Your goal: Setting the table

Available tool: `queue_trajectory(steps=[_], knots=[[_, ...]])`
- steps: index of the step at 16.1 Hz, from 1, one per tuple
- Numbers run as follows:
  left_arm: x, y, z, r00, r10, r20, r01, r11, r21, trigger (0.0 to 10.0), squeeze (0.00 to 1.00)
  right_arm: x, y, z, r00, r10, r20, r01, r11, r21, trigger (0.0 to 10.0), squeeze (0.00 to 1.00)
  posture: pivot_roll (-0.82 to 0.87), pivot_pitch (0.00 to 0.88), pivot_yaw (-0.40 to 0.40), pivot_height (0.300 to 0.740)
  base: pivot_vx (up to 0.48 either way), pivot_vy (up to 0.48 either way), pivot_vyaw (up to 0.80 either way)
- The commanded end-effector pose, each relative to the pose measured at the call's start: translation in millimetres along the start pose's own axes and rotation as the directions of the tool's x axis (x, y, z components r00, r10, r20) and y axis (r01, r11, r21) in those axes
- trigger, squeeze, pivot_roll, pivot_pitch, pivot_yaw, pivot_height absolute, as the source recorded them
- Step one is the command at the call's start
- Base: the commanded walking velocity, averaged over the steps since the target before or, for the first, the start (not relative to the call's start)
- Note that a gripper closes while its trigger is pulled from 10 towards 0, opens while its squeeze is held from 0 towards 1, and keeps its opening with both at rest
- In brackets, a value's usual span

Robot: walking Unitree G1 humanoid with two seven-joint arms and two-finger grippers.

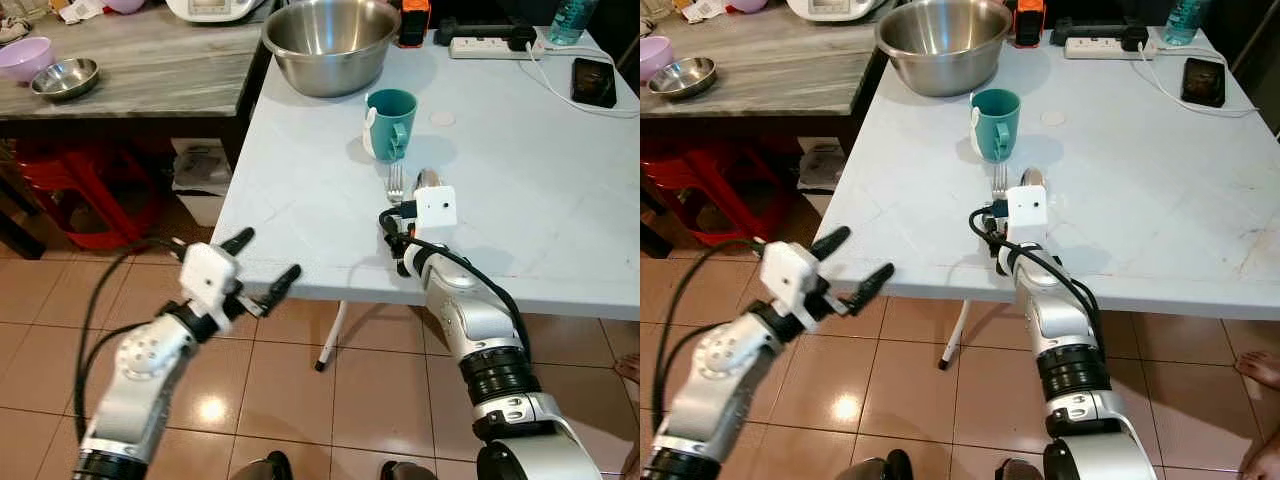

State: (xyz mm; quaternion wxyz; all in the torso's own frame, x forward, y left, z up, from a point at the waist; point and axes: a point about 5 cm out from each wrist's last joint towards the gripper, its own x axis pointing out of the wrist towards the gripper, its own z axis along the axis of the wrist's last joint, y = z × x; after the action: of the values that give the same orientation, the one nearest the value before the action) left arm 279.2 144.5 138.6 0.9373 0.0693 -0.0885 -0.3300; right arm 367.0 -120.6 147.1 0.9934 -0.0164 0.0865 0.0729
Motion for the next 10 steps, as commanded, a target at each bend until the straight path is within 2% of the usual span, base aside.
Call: queue_trajectory(steps=[1, 6, 7, 9, 10], knots=[[-0.7, -1.7, -4.9, 1.000, -0.002, -0.020, 0.002, 1.000, 0.014, 10.0, 0.00, 2.1, 6.4, -3.6, 0.999, 0.030, -0.025, -0.030, 1.000, 0.003, 10.0, 0.00, -0.09, 0.178, 0.067, 0.740, 0.000, 0.000, 0.00], [12.3, -24.4, -7.7, 0.992, -0.123, -0.002, 0.123, 0.992, 0.040, 10.0, 0.00, 0.0, 2.2, -7.0, 0.999, 0.020, -0.029, -0.020, 1.000, 0.002, 10.0, 0.00, -0.11, 0.183, 0.067, 0.740, 0.000, 0.000, 0.00], [13.1, -24.5, -8.4, 0.993, -0.117, -0.002, 0.117, 0.993, 0.033, 10.0, 0.00, -0.2, 1.8, -7.0, 0.999, 0.019, -0.028, -0.019, 1.000, 0.002, 10.0, 0.00, -0.11, 0.183, 0.067, 0.740, 0.000, 0.000, 0.00], [15.9, -20.1, -8.9, 0.993, -0.117, -0.008, 0.117, 0.991, 0.069, 10.0, 0.00, -0.4, 1.8, -6.2, 1.000, 0.018, -0.024, -0.018, 1.000, 0.006, 10.0, 0.00, -0.11, 0.183, 0.067, 0.740, 0.000, 0.000, 0.00], [19.3, -10.2, -7.9, 0.997, -0.081, -0.015, 0.082, 0.993, 0.080, 10.0, 0.00, -0.1, 2.0, -5.0, 1.000, 0.019, -0.020, -0.019, 1.000, 0.009, 10.0, 0.00, -0.12, 0.187, 0.080, 0.740, 0.000, 0.000, 0.00]])
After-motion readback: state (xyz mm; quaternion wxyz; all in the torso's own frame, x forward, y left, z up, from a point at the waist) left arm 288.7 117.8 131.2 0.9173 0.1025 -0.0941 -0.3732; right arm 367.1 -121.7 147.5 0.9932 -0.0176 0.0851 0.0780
